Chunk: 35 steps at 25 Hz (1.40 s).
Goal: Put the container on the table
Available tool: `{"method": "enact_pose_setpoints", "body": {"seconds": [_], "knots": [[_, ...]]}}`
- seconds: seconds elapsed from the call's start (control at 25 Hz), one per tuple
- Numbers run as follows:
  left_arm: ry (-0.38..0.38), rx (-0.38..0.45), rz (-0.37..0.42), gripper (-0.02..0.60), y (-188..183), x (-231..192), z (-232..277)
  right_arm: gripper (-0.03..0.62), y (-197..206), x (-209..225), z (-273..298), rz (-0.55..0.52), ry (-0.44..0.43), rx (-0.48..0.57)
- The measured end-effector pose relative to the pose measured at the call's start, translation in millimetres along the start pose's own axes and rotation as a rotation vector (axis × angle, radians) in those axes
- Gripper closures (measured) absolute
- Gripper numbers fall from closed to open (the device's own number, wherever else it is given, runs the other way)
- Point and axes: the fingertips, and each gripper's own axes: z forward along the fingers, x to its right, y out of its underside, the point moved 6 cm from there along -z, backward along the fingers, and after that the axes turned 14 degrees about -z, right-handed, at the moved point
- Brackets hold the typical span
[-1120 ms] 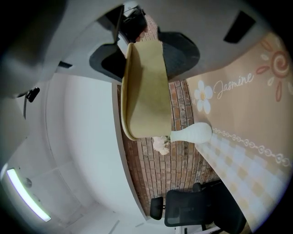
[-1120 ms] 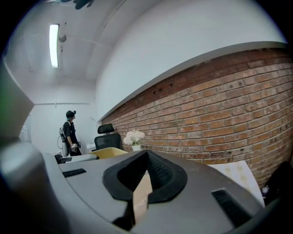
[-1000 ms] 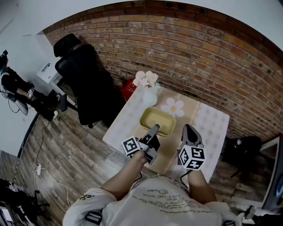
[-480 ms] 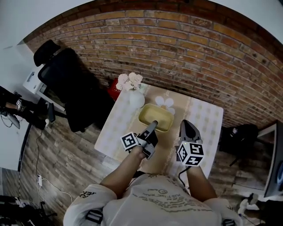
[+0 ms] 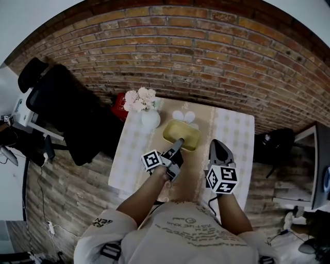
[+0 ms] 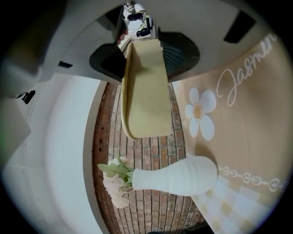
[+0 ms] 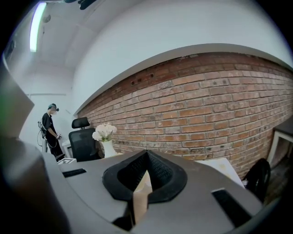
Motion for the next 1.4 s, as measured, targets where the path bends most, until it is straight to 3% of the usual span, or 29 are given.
{"method": "enact_pose_setpoints", "body": {"seconds": [0.48,0.76,1.4], "knots": [[-0.11,-0.116,-0.07,0.376,-31.4,-46.5,23.8,0.591,23.8,-5.0,10.9,0.048,0.139,-0.101],[-0.209,-0.133,-0.081,0.374,-35.8,-83.9,35.0,0.591,42.7,3.6,5.9,0.06,0.183,-0.151],[-0.291,-0.175,-0.012,0.374,-31.4,-99.2,44.0,0.591,60.2,26.8,8.3,0.079,0.193,-0.172]]}}
